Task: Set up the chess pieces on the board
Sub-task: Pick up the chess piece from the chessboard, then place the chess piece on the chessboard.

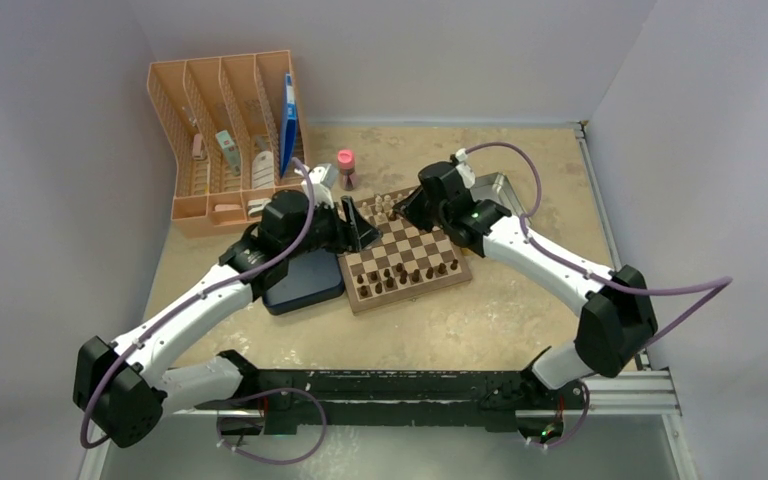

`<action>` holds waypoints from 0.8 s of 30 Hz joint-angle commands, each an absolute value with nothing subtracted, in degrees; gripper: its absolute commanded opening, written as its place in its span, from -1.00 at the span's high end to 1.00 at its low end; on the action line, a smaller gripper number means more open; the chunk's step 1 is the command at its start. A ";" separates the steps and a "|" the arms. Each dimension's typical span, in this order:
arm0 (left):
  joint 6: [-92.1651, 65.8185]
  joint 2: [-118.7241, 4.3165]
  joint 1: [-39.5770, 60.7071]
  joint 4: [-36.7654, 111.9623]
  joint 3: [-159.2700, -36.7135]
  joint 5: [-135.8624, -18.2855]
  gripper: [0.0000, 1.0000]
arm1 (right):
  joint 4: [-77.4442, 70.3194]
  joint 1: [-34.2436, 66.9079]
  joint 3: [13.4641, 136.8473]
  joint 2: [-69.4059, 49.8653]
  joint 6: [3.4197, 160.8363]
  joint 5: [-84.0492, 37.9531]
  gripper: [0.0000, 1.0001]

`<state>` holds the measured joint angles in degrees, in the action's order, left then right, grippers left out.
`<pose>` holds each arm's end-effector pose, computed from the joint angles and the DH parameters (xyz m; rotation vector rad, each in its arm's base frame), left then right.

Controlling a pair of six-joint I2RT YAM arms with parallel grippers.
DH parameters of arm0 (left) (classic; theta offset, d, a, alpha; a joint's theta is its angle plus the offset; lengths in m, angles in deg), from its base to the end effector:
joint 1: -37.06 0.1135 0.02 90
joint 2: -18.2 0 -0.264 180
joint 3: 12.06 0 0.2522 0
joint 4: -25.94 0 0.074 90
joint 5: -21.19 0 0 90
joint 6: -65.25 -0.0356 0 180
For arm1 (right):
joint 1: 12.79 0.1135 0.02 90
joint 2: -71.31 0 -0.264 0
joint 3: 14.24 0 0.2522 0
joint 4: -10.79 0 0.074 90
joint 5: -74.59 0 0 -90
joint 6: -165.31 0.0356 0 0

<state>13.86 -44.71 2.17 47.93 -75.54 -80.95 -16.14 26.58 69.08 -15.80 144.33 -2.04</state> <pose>0.2034 -0.1510 0.3113 0.0833 2.0854 -1.0267 0.2771 0.2167 0.3050 0.7097 2.1038 0.8704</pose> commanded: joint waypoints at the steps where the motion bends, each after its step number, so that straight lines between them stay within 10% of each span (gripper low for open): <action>1: 15.33 -45.90 2.26 40.56 -75.87 -81.49 -0.20 | -11.14 26.78 67.08 -11.85 144.11 -4.83 0.91; 24: 14.94 -52.50 2.23 31.18 -77.89 -83.11 -0.13 | -6.97 26.86 64.02 -5.81 143.69 -9.01 0.91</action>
